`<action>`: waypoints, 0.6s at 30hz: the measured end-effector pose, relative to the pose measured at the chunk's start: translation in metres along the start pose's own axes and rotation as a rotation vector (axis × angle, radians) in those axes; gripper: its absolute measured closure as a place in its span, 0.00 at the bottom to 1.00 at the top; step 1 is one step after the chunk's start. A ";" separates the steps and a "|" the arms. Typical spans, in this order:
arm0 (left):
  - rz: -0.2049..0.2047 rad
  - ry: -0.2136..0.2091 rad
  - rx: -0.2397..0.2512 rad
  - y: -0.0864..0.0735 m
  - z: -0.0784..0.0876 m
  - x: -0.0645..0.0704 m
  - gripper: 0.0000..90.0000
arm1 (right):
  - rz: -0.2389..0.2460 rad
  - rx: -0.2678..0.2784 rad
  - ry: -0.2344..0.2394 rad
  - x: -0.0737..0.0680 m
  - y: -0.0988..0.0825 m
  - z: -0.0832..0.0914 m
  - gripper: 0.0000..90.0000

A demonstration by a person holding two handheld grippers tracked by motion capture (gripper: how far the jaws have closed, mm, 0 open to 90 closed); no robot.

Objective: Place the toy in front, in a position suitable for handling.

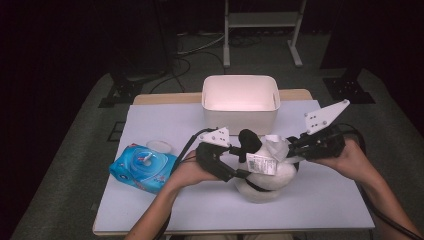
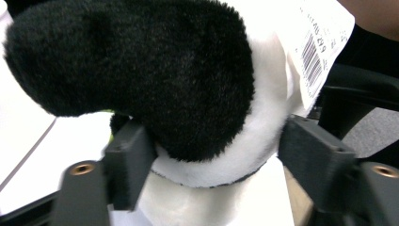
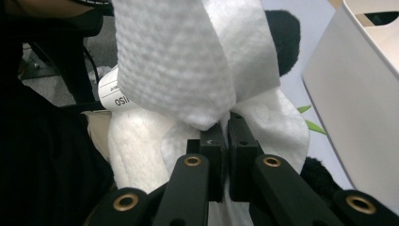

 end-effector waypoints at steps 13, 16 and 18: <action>-0.012 -0.030 0.005 0.009 -0.015 -0.002 0.29 | -0.013 0.014 0.012 -0.001 -0.007 -0.002 0.96; -0.003 -0.039 0.018 0.008 -0.011 -0.003 0.45 | -0.006 0.018 0.006 -0.003 -0.005 -0.001 0.96; -0.012 -0.040 0.022 0.008 -0.009 0.000 0.49 | 0.001 0.015 0.000 -0.003 -0.005 0.002 0.96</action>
Point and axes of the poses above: each handheld gripper's, and its own axes: z roughly backward along the jaws, y roughly out of its top, x roughly to its right, the point moved 7 cm from there along -z, roughly forward along the jaws, and after that the axes turned 10 degrees about -x, right-handed, at the moved point
